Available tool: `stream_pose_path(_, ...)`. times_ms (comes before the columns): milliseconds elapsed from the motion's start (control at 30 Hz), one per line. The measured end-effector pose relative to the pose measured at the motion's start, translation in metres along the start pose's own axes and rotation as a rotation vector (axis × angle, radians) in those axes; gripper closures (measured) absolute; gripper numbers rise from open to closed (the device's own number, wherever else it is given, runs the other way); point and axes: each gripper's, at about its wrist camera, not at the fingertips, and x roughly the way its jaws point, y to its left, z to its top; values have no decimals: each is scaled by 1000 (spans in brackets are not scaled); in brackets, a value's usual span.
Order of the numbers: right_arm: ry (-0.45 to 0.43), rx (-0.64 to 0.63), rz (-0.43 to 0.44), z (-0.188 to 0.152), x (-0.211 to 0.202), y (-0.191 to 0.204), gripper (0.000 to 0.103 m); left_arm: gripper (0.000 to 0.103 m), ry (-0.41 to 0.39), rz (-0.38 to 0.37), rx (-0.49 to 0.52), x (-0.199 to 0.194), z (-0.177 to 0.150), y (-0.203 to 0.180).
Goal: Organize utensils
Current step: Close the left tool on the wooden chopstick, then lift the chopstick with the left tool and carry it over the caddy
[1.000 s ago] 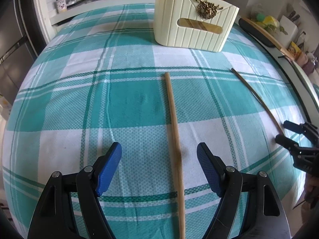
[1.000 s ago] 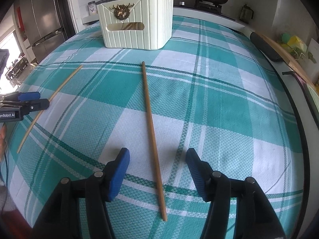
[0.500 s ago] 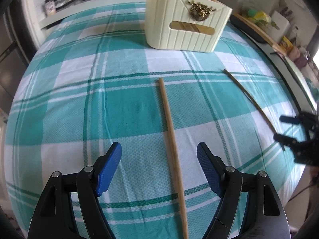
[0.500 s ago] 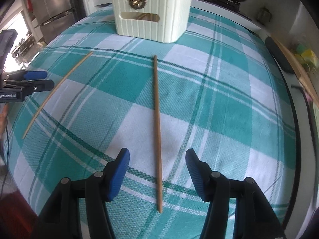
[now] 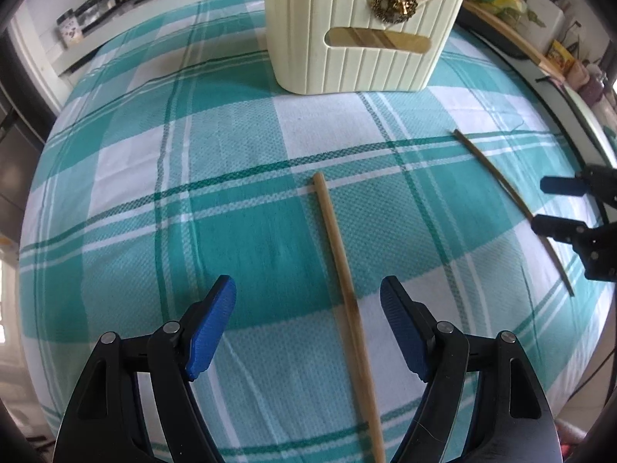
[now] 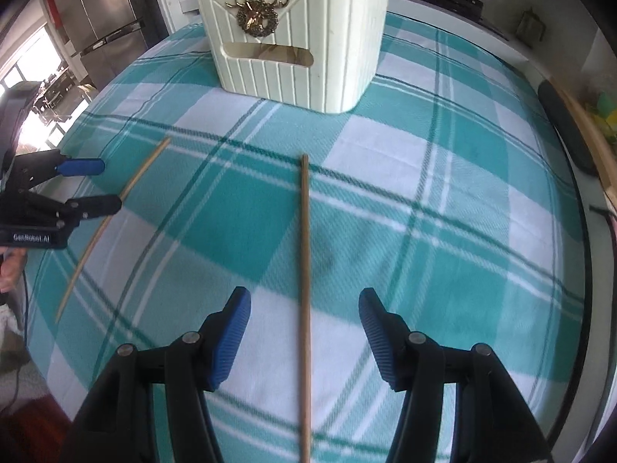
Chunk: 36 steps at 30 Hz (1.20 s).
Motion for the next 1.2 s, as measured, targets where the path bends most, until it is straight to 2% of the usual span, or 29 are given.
stream_pose_path(33,4,-4,-2,4,3,1,44,25,6,3,0,2,2,-1)
stream_pose_path(100,12,-13,-5,14,9,2,44,33,22,7,0,7,6,-2)
stream_pose_path(167,23,-26,-11,25,17,3,44,34,24,14,5,9,9,-4)
stream_pose_path(233,25,-23,-13,34,23,2,44,42,17,23,15,10,13,-8)
stream_pose_path(267,28,-15,-9,38,27,1,44,51,11,20,15,10,14,-9)
stream_pose_path(300,31,1,1,42,32,0,53,63,5,23,14,10,17,-9)
stream_pose_path(333,28,22,6,47,36,-2,59,70,2,24,12,11,19,-9)
stream_pose_path(367,9,28,0,50,35,-2,70,85,-3,16,6,11,21,-9)
stream_pose_path(400,4,37,2,54,35,-3,91,94,-7,-1,-8,11,22,-7)
stream_pose_path(433,2,56,3,57,35,-5,97,95,-12,-14,-24,12,23,-5)
stream_pose_path(533,-45,124,21,57,22,-12,98,97,-42,-26,-46,6,21,-1)
stream_pose_path(600,-108,146,35,53,-1,-14,98,97,-81,-32,-50,-7,18,-1)
stream_pose_path(733,-222,173,59,41,-52,-18,98,97,-185,-61,-56,-52,8,0)
stream_pose_path(967,-396,154,85,11,-140,-6,98,97,-365,-126,-44,-135,-11,0)
stream_pose_path(1200,-499,135,90,-8,-169,7,98,98,-470,-174,-48,-176,-15,1)
